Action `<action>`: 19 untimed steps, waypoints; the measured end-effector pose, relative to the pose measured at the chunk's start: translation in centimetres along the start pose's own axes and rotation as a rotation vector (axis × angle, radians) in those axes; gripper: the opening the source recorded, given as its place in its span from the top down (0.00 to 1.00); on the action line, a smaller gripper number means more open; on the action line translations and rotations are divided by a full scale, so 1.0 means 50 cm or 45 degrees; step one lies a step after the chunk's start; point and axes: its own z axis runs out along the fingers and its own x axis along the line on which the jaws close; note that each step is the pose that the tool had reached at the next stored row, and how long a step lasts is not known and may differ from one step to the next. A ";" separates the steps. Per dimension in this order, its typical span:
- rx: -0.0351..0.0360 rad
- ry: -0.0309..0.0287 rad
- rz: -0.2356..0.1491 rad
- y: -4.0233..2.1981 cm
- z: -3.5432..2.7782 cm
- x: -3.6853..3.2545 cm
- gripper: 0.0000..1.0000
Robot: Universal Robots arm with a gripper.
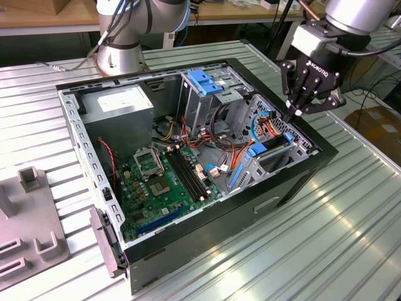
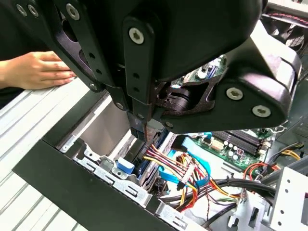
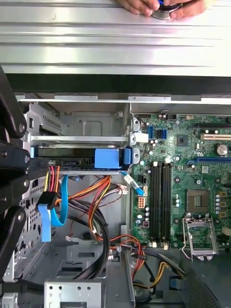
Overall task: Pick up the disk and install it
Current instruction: 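Insert the second disk wire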
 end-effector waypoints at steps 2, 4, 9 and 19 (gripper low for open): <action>-0.0001 0.0079 0.000 0.002 -0.003 -0.010 0.90; -0.0002 0.0144 0.000 0.013 -0.003 -0.027 0.90; -0.0048 0.0643 -0.002 0.020 -0.004 -0.064 0.90; -0.0099 0.1867 -0.002 0.019 -0.004 -0.109 0.90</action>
